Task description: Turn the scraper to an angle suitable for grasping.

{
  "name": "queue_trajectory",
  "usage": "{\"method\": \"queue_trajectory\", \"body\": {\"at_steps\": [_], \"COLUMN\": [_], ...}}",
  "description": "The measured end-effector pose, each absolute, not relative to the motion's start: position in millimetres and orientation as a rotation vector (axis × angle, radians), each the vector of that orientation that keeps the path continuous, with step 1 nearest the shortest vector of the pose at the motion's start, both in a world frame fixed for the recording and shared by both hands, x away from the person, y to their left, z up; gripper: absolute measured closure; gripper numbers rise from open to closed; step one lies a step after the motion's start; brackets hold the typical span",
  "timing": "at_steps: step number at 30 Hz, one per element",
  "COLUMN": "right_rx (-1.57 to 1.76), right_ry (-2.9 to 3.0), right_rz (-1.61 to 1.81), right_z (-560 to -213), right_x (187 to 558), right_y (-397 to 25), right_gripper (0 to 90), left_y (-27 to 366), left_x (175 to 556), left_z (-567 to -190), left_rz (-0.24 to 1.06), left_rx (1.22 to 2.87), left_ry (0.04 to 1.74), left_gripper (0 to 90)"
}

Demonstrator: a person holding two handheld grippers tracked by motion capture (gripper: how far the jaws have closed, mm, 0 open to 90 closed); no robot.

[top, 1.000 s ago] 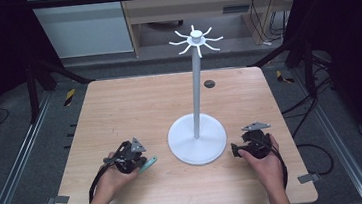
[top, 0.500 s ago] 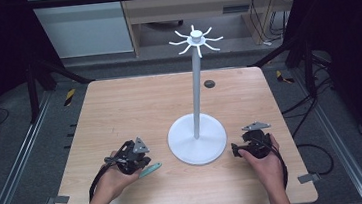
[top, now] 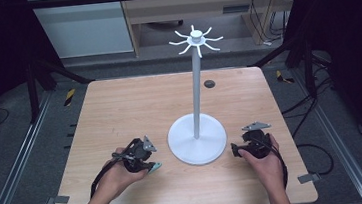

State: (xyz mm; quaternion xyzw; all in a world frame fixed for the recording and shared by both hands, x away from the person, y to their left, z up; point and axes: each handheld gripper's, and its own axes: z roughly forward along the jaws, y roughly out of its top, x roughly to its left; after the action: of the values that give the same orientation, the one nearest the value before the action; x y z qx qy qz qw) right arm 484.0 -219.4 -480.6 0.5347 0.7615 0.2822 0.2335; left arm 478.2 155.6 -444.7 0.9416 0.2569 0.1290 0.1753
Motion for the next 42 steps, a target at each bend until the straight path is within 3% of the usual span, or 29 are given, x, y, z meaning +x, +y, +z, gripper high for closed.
{"method": "queue_trajectory", "body": {"at_steps": [10,19,42], "right_rx": [1.474,1.474,1.474], "right_ry": [2.089,2.091,2.087], "right_rz": [0.779,0.778,0.777], "right_z": [-480.4,-480.5,-480.0], "right_x": [483.6,483.6,483.1], "right_y": [-219.9,-219.5,-220.1], "right_gripper": [13.9,13.8,13.6], "left_y": [146.9,146.4,141.1], "left_x": [482.7,485.4,493.4], "left_z": [-446.9,-451.4,-460.8], "left_rz": [0.292,0.229,0.158], "left_rx": [2.737,2.776,2.869], "left_ry": [0.716,0.714,0.673], "left_gripper": [39.7,52.6,65.3]}}
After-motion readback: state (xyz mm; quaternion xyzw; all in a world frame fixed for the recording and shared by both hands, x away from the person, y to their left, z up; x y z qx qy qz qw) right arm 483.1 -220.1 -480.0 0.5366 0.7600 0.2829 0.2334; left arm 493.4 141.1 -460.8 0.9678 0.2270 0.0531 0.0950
